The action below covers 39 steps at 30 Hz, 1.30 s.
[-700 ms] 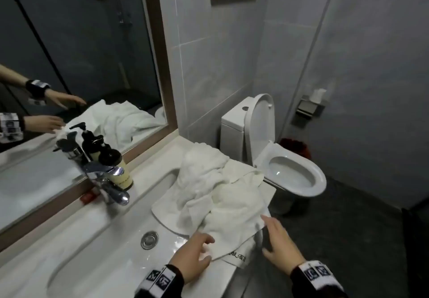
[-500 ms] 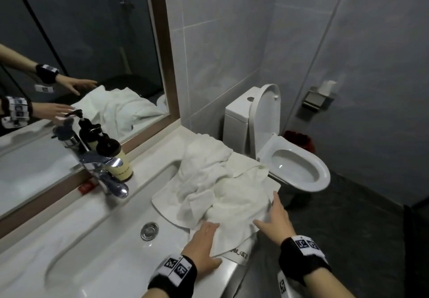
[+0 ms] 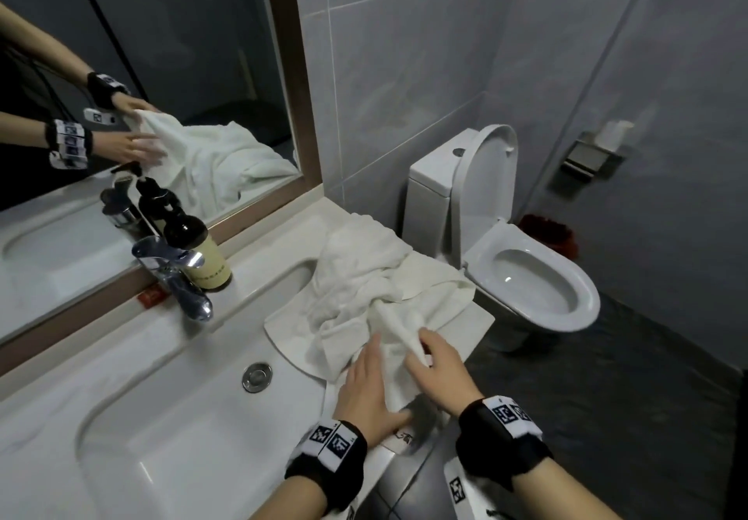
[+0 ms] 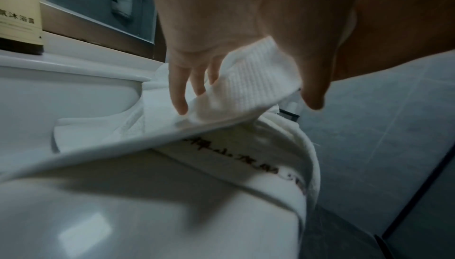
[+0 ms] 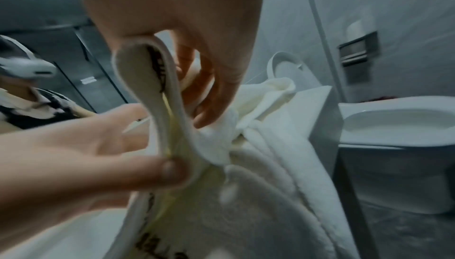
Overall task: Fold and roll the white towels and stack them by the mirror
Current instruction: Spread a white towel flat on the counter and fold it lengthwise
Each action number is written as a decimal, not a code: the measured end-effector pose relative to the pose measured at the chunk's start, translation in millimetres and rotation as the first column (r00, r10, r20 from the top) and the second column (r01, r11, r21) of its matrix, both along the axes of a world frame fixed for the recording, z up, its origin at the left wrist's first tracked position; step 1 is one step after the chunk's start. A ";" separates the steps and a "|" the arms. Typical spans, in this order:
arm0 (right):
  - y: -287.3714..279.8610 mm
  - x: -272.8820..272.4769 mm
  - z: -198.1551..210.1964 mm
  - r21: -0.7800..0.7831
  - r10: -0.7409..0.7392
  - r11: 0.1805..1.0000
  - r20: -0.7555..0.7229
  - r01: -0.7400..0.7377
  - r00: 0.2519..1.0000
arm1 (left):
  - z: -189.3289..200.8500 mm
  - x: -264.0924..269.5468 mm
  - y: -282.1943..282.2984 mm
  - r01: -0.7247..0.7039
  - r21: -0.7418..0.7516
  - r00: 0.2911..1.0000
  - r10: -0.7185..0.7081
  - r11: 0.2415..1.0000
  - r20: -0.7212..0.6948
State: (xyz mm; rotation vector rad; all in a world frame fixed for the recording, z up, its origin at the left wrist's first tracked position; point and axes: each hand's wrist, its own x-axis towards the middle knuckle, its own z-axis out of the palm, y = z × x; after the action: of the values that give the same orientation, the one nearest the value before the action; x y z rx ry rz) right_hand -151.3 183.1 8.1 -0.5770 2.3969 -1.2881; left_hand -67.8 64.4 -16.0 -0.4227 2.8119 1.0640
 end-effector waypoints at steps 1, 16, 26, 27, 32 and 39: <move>-0.4 0.6 3.8 -0.067 0.054 0.996 0.035 -0.052 0.998 | 3.3 -5.5 3.8 -0.067 0.053 0.997 0.069 0.996 -0.024; -20.2 -9.5 -5.3 0.001 0.447 0.893 -0.109 -0.450 0.888 | 52.9 7.7 -47.5 -0.518 0.402 0.753 0.626 0.755 -0.204; -107.7 37.9 35.8 -0.143 0.606 0.759 -0.201 -0.635 0.769 | 103.5 75.7 -77.8 -0.634 0.585 0.385 0.863 0.506 -0.328; -117.6 48.8 39.9 -0.145 0.603 0.753 -0.237 -0.642 0.762 | 104.8 89.9 -82.3 -0.647 0.602 0.332 0.883 0.468 -0.331; -159.5 93.7 47.6 -0.163 0.627 0.713 -0.287 -0.682 0.724 | 108.1 166.5 -105.8 -0.713 0.585 0.193 0.911 0.386 -0.365; -177.2 108.1 12.9 0.445 0.627 0.772 -0.423 -0.453 0.654 | 104.7 236.9 -134.0 -0.761 0.560 0.106 0.915 0.327 -0.390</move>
State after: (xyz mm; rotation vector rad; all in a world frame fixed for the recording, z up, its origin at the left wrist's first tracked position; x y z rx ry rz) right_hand -43.2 5.9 21.0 -1.6157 2.4418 -0.4990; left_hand 169.1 -69.6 88.7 -2.3358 2.7098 2.0393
